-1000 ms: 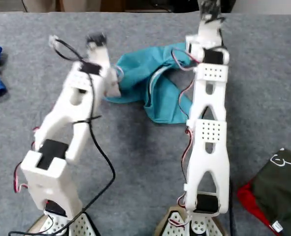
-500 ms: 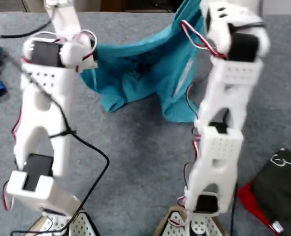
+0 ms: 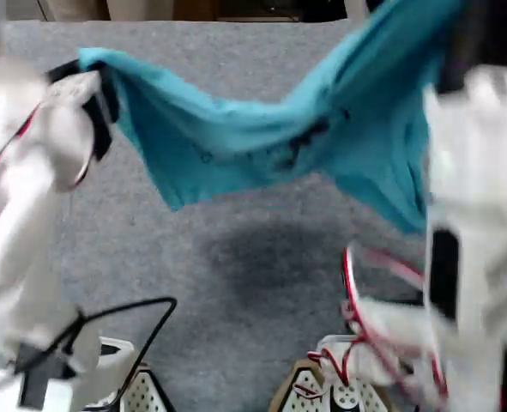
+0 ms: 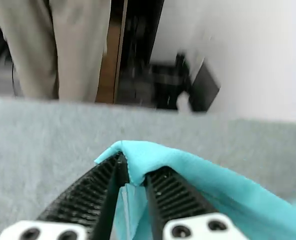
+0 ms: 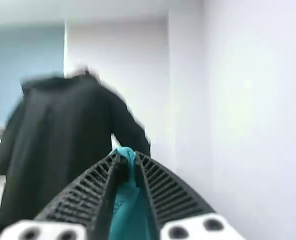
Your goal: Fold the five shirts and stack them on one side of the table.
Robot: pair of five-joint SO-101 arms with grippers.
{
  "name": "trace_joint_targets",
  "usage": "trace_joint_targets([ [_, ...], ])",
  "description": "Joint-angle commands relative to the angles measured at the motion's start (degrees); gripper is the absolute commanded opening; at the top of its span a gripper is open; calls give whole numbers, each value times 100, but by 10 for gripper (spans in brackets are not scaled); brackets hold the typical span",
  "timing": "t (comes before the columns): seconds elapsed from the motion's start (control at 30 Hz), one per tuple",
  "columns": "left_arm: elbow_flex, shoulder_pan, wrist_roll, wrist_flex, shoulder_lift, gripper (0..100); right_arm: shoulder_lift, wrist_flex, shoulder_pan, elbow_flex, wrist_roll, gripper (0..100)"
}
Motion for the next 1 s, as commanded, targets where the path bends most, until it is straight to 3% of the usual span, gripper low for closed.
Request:
trace_joint_targets([
  [0.0, -211, -62, 70, 53, -620, 19, -426, -18, -48, -57, 18, 5],
  [0.33, 141, -1116, -211, 62, -2000, 19, -1051, -9, -75, 435, -26, 5],
  [0.6, 3174, -1143, -246, -255, -2484, 20, -725, -281, -470, 2369, 0, 5],
  [0.73, 5486, -1275, -229, -1873, -2484, 20, -180, -853, -664, 3556, -35, 5],
  [0.97, 8888, -1530, -237, -5864, -2413, 20, 1218, -2734, -629, 5358, 18, 5],
])
